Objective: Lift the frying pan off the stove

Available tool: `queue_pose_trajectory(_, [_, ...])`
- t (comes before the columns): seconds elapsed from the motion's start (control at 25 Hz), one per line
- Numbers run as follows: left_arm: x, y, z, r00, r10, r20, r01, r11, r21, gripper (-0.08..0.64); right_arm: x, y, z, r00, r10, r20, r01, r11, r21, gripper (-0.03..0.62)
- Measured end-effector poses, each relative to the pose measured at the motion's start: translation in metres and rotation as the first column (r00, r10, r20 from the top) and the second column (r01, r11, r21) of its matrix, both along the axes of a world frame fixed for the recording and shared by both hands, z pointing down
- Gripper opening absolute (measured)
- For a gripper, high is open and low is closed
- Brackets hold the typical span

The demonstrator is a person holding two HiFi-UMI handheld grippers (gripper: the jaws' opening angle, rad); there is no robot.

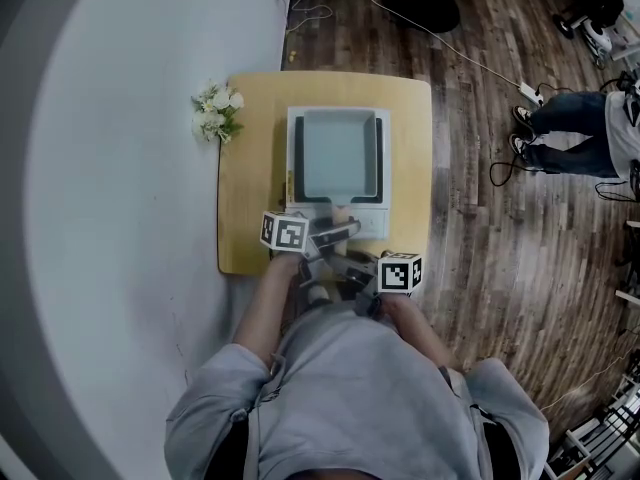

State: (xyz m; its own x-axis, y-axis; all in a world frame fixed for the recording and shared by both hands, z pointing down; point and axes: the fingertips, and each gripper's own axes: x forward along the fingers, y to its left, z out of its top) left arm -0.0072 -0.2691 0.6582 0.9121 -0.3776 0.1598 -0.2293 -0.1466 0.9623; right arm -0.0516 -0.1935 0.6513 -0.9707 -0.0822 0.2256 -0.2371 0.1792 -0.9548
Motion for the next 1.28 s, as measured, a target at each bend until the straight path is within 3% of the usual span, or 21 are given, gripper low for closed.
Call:
queue_pose_trajectory(0.6, [-0.001,0.035,-0.046,0.995,-0.016,0.096,-0.001,0.985,0.174,0.161,0.000,0.038,-0.034,0.998,-0.061,0.031,0.056,0.989,0.137,0.115])
queue_pose_trajectory(0.8, [-0.001,0.063,-0.065,0.992,0.005,0.127,-0.032,0.976,0.213,0.161,-0.003,0.065,-0.051,0.996,-0.069,0.051,0.059,0.982,0.179,0.115])
queue_pose_trajectory(1.28, [-0.001,0.152,-0.086,0.992,0.015,0.126,-0.050,0.959,0.280,0.156,-0.007,0.154,-0.064,0.995,-0.095,0.034,0.082,0.959,0.273,0.115])
